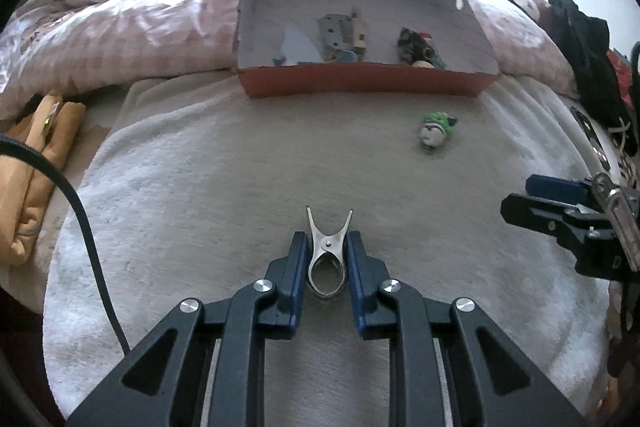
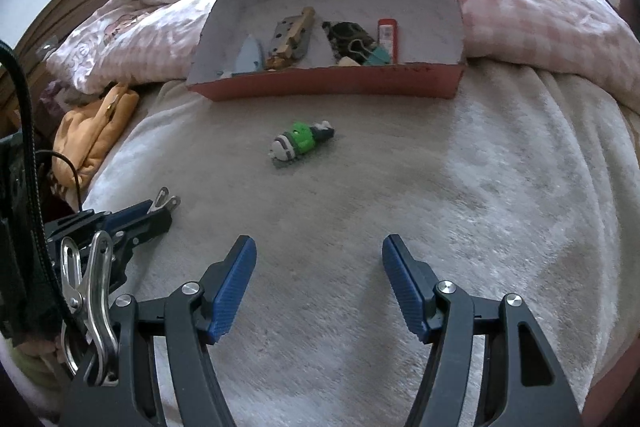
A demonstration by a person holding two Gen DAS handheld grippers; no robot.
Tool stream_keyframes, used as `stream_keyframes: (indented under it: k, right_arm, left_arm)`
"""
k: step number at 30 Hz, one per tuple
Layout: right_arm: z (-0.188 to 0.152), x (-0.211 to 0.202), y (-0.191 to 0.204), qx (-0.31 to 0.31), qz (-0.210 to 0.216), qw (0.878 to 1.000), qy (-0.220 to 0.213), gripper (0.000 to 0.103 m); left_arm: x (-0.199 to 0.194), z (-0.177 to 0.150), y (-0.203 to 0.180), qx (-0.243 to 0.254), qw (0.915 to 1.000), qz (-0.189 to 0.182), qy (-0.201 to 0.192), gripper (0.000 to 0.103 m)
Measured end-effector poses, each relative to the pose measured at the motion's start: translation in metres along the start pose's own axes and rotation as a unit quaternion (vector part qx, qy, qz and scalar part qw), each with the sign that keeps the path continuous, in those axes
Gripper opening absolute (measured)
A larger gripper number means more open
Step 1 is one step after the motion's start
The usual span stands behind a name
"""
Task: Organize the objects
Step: 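Grasp the silver metal clip with left tool while right tool grasps the green figurine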
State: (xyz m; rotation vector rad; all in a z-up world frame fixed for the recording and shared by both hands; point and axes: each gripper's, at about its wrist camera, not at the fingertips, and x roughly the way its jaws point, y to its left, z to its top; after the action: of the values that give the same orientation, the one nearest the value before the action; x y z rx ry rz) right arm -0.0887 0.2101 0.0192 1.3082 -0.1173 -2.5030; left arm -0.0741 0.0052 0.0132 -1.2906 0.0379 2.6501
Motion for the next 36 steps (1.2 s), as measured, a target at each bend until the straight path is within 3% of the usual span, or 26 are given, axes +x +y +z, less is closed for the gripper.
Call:
stream_keyframes:
  k: [21,29,36]
  right_arm:
    - [0.054,0.041,0.027,-0.029,0.003,1.0,-0.007,0.067]
    - [0.063,0.064,0.03,-0.022,-0.018,1.0,-0.003,0.067]
    - [0.062,0.061,0.022,-0.019,-0.047,0.999,-0.001,0.034]
  left_arm:
    - [0.006,0.001,0.001,-0.004,0.9998,0.011,-0.017,0.018]
    - [0.006,0.001,0.001,-0.006,0.9997,0.01,-0.019,0.018]
    - [0.005,0.001,0.001,-0.008,0.9997,0.009,-0.02,0.018]
